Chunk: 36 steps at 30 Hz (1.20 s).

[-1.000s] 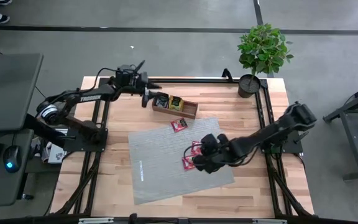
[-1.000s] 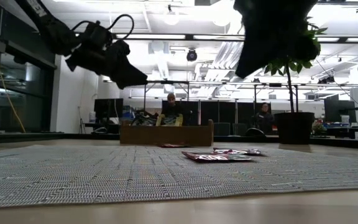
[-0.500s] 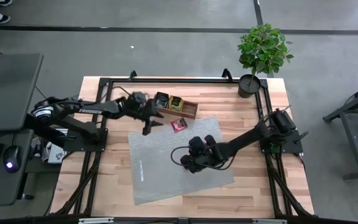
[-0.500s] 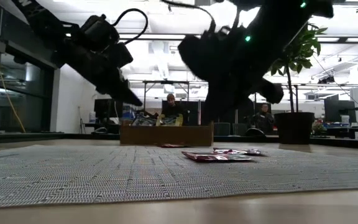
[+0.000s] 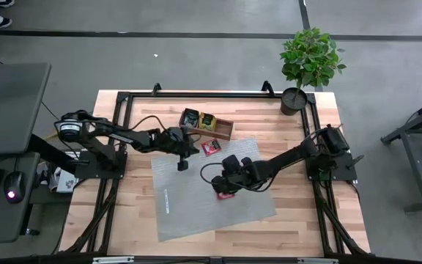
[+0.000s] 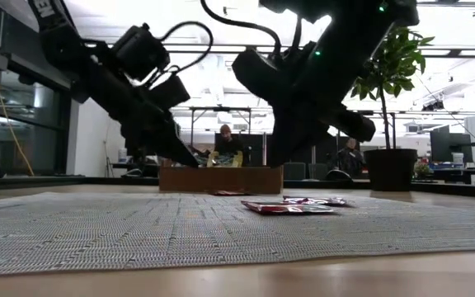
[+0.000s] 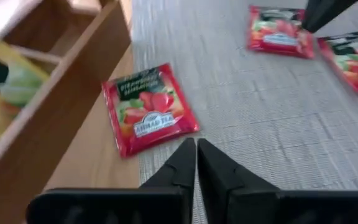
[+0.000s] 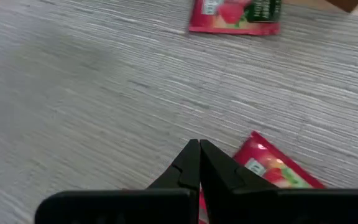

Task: Pick & Place Tea
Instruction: Put the red tea bag into the right section of the wooden organizer

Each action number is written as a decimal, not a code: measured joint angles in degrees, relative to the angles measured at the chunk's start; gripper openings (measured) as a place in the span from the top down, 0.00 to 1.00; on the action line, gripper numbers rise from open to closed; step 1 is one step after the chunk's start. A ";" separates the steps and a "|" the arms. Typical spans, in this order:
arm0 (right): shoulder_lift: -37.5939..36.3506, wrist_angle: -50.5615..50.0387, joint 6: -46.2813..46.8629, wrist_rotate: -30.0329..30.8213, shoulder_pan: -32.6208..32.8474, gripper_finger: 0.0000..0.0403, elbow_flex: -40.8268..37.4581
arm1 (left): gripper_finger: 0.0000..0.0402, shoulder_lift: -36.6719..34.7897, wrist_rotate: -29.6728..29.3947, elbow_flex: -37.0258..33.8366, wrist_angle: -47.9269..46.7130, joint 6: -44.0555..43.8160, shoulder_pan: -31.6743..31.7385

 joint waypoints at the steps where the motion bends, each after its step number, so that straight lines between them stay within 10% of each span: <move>1: -0.30 -0.45 0.45 -0.73 -0.27 1.00 0.00 | 0.98 0.86 -0.13 0.00 0.69 -1.05 0.03; 15: -10.66 -3.23 0.09 3.05 -1.96 0.99 -0.02 | 1.00 10.84 -2.40 6.48 8.58 -9.35 0.02; 24: -17.63 -4.82 -3.33 7.39 -2.18 1.00 -0.02 | 1.00 17.28 -6.33 20.38 -15.05 -8.71 -0.01; 36: -19.57 -7.08 -4.41 5.77 -2.14 0.99 -0.02 | 1.00 21.53 -5.93 26.12 -23.70 -1.96 -1.79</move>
